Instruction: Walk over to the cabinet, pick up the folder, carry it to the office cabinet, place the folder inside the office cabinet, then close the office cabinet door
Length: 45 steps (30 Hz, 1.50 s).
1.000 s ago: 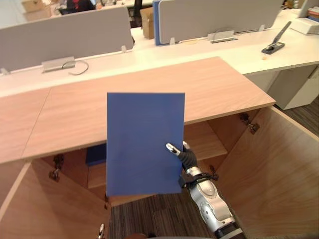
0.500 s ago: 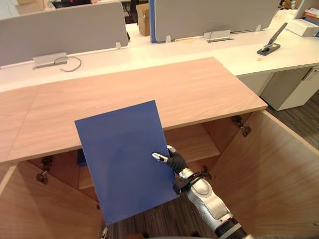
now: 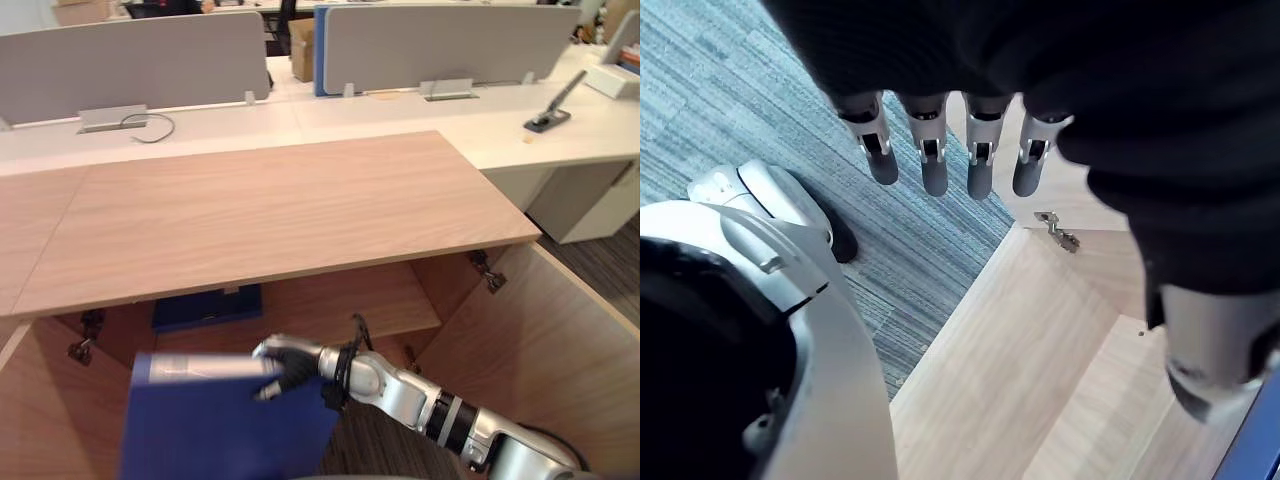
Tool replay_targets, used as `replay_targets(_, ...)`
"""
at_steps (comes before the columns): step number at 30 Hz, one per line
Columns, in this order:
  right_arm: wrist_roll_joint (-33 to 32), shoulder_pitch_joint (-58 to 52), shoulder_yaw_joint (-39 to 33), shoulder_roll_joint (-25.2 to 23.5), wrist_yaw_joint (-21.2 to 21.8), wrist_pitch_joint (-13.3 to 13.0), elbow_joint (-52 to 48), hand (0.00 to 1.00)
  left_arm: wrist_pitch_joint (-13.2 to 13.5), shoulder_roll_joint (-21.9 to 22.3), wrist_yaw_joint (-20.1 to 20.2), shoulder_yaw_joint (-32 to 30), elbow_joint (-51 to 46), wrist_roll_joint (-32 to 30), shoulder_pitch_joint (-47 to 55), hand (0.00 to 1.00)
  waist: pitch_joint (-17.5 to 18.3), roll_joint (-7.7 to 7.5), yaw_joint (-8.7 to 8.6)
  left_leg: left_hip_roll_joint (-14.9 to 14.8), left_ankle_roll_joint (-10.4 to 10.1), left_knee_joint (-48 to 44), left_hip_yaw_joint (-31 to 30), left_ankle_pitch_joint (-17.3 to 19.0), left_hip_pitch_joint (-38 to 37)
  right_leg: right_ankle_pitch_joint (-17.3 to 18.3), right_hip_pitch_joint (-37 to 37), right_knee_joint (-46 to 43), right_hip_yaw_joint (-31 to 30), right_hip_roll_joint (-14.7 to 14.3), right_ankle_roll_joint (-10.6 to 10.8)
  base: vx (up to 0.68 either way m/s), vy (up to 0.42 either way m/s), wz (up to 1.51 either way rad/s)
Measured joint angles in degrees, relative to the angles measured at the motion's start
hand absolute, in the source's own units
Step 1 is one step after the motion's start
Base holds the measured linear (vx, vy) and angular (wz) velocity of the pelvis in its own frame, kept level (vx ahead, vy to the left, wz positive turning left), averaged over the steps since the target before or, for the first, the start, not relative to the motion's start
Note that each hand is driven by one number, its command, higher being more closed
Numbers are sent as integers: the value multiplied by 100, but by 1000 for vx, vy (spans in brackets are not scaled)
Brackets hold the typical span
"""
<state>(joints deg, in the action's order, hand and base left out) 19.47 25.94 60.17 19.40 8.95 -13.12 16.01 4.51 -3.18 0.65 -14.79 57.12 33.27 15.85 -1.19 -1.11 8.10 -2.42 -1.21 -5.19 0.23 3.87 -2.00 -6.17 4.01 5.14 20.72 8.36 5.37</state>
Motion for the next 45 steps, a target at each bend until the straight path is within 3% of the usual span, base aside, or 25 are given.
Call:
replay_targets(9,913,258,-301,154,63,-174,1587,100,-16,-119,40,51,166,1,17,0,-167,-103,93,40,-3,206,-192,-166,-15,-1,24,1,198,44,-2,-24,28,12)
replay_targets(12,1501,195,-503,132,94,-25,2391,100,8,-149,109,191,58,0,-10,0,-242,-97,126,107,15,282,-270,-220,-9,2,22,0,266,60,2,24,28,13)
replay_targets(15,1405,-41,-1533,19,114,246,3023,100,33,-161,115,298,-54,1,-9,0,-372,-79,169,161,25,294,-296,-230,-10,1,28,0,281,103,7,35,43,5)
replay_targets(17,448,-202,-2900,-327,-38,585,3766,100,35,-146,116,356,-109,4,0,0,-415,-27,167,207,35,296,-340,-235,-15,9,53,0,324,144,38,38,43,8)
replay_targets(19,-378,-182,-3829,-592,-263,800,4354,100,34,-145,130,450,-173,13,2,0,-453,30,169,225,41,297,-389,-239,-17,9,90,0,407,169,53,29,30,14)
replay_targets(22,-2248,-176,-4756,-968,-832,1198,4961,100,-32,-126,150,448,-217,173,10,0,-460,41,224,232,43,304,-410,-240,-17,10,102,0,437,166,54,13,17,6)
replay_targets(24,-3325,-178,-5093,-1137,-1040,1328,5029,100,-72,-108,136,428,-224,326,12,0,-463,46,224,233,45,303,-412,-242,-17,10,104,0,441,166,54,0,0,0)
replay_targets(28,-6178,-55,-5892,-1532,-1449,1223,5030,100,-148,20,-69,281,-369,729,25,0,-474,58,235,266,62,286,-439,-255,-9,2,118,1,463,194,64,-16,18,3)
replay_targets(30,-6639,80,-6066,-1574,-1550,1138,4994,100,-163,70,-141,220,-415,752,24,0,-513,84,236,307,80,187,-464,-229,38,-5,133,0,484,233,75,-29,40,10)
replay_targets(33,-7245,454,-6281,-1458,-1632,1029,4652,100,-170,111,-222,202,-613,777,10,0,-768,274,250,321,138,-927,-590,237,649,-24,108,-70,582,274,103,-66,90,22)
replay_targets(35,-7690,987,-6567,-1397,-1702,839,4364,100,-172,208,-316,207,-613,805,7,0,-1134,712,247,203,149,-1933,-612,676,1191,205,-207,-674,556,258,142,-136,210,0)
replay_targets(37,-8134,1447,-6908,-1350,-1870,678,4020,100,-170,282,-406,210,-684,886,4,0,-1461,933,238,181,188,-2477,-603,897,1589,611,-783,-1693,464,452,163,-146,211,-2)
replay_targets(41,-8835,2030,-7410,-1385,-2421,2,2296,100,-146,364,-603,301,-1067,1234,30,0,-2023,851,275,395,308,-3826,-244,1344,2743,1646,-2430,-4197,90,1306,216,-154,88,6)
replay_targets(45,-9031,2470,-7416,-1237,-2771,-198,1643,100,-105,563,-667,477,-1398,1266,21,0,-2230,791,233,378,327,-4710,-7,1617,3679,2026,-3506,-5268,-229,1587,203,-154,7,-6)
